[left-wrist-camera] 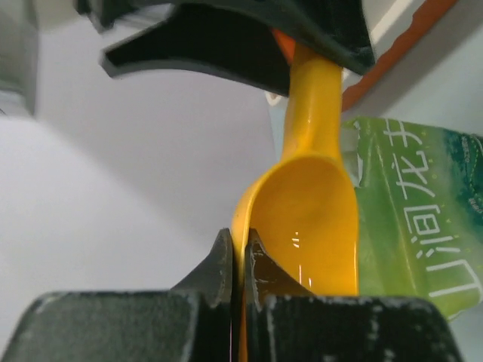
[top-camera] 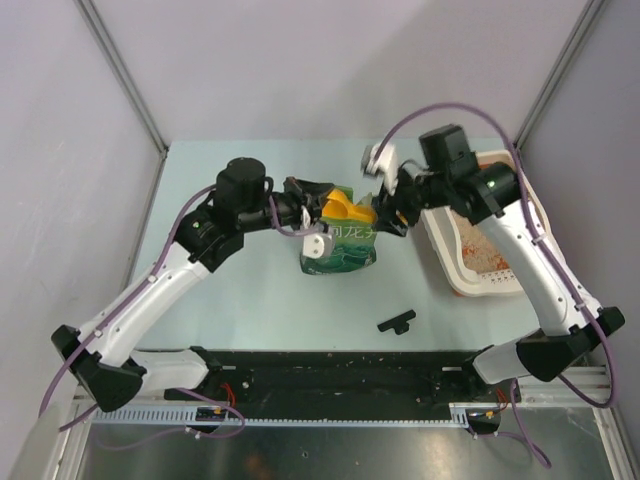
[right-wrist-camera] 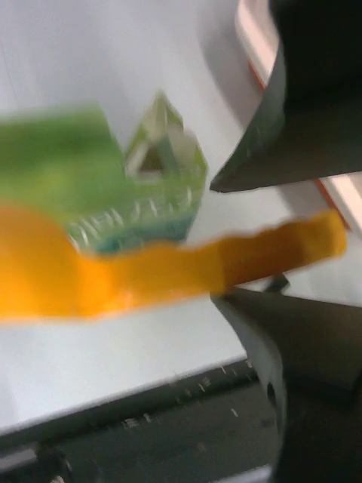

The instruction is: Fill the litter box with clean litter

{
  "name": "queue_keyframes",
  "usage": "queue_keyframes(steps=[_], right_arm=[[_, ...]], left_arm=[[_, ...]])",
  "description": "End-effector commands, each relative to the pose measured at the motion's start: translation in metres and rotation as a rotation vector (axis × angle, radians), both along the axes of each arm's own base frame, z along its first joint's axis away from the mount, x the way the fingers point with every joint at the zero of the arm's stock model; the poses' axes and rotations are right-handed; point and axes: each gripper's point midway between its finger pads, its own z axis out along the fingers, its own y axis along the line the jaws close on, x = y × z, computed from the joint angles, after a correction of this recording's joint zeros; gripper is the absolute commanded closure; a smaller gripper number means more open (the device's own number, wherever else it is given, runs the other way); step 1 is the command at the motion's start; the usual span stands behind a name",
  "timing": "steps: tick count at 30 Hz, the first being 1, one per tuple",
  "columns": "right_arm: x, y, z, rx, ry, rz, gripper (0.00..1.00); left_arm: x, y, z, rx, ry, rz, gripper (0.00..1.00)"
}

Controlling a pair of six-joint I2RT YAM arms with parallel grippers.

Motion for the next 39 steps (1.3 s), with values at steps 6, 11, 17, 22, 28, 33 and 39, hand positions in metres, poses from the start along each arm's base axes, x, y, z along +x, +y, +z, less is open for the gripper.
queue_keyframes(steps=[6, 11, 17, 22, 28, 33, 39], right_arm=[[0.110, -0.057, 0.144, 0.679, 0.087, -0.458, 0.05], [0.123, -0.066, 0.151, 0.810, 0.192, -0.436, 0.00], [0.121, -0.053, 0.150, 0.826, 0.244, -0.375, 0.00], [0.120, -0.048, 0.135, 0.853, 0.358, -0.389, 0.00], [0.106, -0.024, 0.135, 0.850, 0.381, -0.317, 0.13], [0.111, -0.016, 0.133, 0.856, 0.399, -0.339, 0.35], [0.110, -0.015, 0.137, 0.865, 0.388, -0.330, 0.42]], left_arm=[[0.033, 0.011, 0.026, -0.395, 0.649, 0.272, 1.00], [0.036, 0.008, 0.015, -0.486, 0.891, 0.290, 1.00], [0.049, -0.010, 0.019, -0.650, 1.121, 0.274, 1.00], [0.060, -0.017, 0.027, -0.726, 1.166, 0.262, 1.00], [0.074, -0.032, 0.031, -0.802, 1.197, 0.225, 1.00], [0.078, -0.041, 0.027, -0.808, 1.215, 0.211, 1.00], [0.083, -0.043, 0.021, -0.833, 1.245, 0.226, 1.00]])
